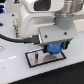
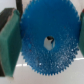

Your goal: Insert the blue gear onto the right peg, followed by the red gear

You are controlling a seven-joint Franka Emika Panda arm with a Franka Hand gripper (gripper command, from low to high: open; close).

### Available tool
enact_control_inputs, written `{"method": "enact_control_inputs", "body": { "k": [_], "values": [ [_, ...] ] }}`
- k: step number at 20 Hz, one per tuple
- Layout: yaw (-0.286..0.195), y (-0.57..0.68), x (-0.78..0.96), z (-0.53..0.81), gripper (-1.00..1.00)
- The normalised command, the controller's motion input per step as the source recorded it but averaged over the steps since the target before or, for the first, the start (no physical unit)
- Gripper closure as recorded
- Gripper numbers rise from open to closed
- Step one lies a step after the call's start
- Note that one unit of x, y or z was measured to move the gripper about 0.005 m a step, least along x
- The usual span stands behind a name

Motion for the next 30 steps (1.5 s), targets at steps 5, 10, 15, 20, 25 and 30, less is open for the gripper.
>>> {"method": "enact_control_inputs", "body": {
  "k": [5,10,15,20,25,30],
  "values": [
    [0.0,-0.09,0.17,0.26,1.0],
    [0.0,-0.07,0.06,0.07,1.0],
    [0.0,-0.01,0.03,-0.07,1.0],
    [0.0,-0.02,0.1,-0.09,1.0],
    [0.0,-0.09,0.26,0.0,1.0],
    [0.0,-0.09,0.42,-0.12,1.0]
  ]
}}
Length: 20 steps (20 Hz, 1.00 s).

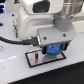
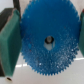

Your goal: Insert the blue gear onto the right peg, followed by the red gear

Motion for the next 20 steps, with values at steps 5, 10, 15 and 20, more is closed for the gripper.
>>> {"method": "enact_control_inputs", "body": {
  "k": [5,10,15,20],
  "values": [
    [0.0,0.0,0.23,-0.15,1.0],
    [0.0,0.01,0.01,-0.08,-1.0],
    [0.0,0.12,-0.05,0.19,-1.0],
    [0.0,0.14,-0.25,0.52,-1.0]
  ]
}}
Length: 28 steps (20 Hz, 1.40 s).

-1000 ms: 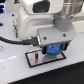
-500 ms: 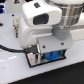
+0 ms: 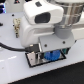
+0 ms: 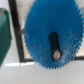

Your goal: Insert the blue gear onto the right peg, followed by the red gear

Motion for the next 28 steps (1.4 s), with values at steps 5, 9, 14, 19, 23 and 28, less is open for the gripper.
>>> {"method": "enact_control_inputs", "body": {
  "k": [5,9,14,19,23,28],
  "values": [
    [0.0,0.2,-0.42,0.39,-1.0],
    [0.0,0.27,-0.61,0.2,-1.0],
    [0.0,0.16,-0.82,0.04,-1.0],
    [0.0,0.3,-0.73,-0.02,-1.0],
    [0.0,0.37,-0.64,-0.03,-1.0],
    [0.0,0.35,-0.63,-0.05,-1.0]
  ]
}}
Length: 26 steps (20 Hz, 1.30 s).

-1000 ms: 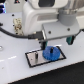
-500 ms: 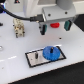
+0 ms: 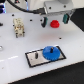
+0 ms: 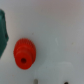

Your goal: Insert the blue gear onto the right peg, followed by the red gear

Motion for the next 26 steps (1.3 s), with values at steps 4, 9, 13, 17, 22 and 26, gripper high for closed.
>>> {"method": "enact_control_inputs", "body": {
  "k": [4,9,13,17,22,26],
  "values": [
    [0.0,0.35,-0.56,-0.13,-1.0],
    [0.0,0.31,-0.51,-0.23,-1.0],
    [0.0,0.23,-0.38,-0.37,-1.0],
    [0.0,0.19,-0.34,-0.4,-1.0],
    [0.0,0.02,-0.45,-0.37,-1.0],
    [0.0,0.01,-0.43,-0.22,-1.0]
  ]
}}
